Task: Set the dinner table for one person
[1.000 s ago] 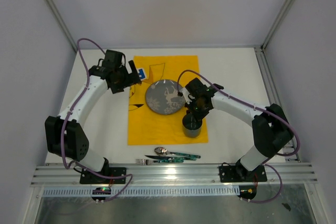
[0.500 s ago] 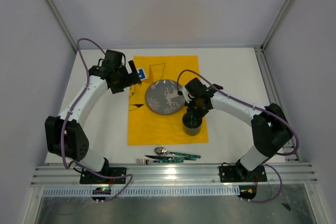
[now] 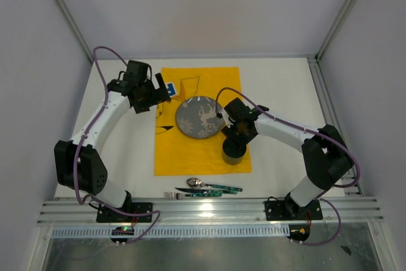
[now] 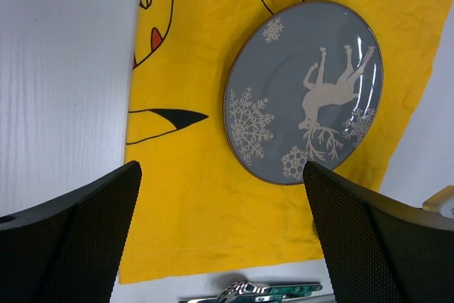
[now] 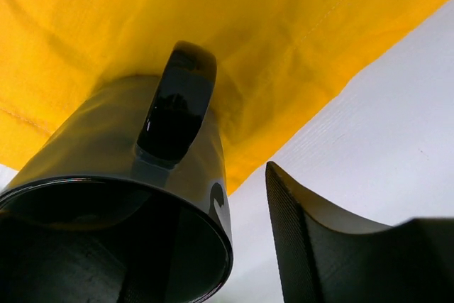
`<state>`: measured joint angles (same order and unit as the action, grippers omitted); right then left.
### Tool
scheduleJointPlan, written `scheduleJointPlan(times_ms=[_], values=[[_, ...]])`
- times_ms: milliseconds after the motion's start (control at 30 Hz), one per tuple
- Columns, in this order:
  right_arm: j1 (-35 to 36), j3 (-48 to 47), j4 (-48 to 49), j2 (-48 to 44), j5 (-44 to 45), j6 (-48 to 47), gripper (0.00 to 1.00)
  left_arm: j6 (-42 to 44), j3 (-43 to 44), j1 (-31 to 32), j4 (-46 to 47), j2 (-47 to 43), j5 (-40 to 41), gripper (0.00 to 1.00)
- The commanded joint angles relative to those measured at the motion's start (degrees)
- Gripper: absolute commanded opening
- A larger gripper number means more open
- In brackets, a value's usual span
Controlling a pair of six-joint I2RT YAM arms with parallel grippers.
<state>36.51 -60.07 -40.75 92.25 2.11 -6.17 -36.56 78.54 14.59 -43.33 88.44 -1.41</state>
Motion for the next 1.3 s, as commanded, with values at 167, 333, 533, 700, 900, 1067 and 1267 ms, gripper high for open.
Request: scheduleJointPlan(times_ms=[167,333,533,700,900,1067,1267], values=[[0.0,-1.3,2.6,-5.9,6.2,3.2,0.61,0.3,0.2,-0.2,1.8,0.5,-1.5,0.99],[0.0,-4.2,0.4,-10.1,7.2,5.7,0.80,0.0,-0.3,-0.2,2.5,1.0,-1.8,0.99],[0.4,-5.8,-1.2,-19.5,14.3,20.4,0.99,-0.4,-0.7,-0.2,3.3,1.6,-2.4,0.99],[0.5,-15.1,-20.0,-18.2,25.3,37.0,0.99,-1.0,-1.3,-0.2,4.4,2.9,-3.4,0.99],[7.5,-21.1,-47.6,-3.3,42.9,51.5,0.99,-1.9,-0.9,-0.2,5.4,4.4,-4.9,0.99],[16.7,-18.7,-38.0,-7.5,32.1,57.6,0.99,-1.9,-0.8,-0.2,5.6,4.9,-5.2,0.99],[20.0,-22.4,-42.5,-6.3,26.6,79.8,0.99,-1.8,-1.7,-0.2,5.8,4.9,-5.6,0.99]])
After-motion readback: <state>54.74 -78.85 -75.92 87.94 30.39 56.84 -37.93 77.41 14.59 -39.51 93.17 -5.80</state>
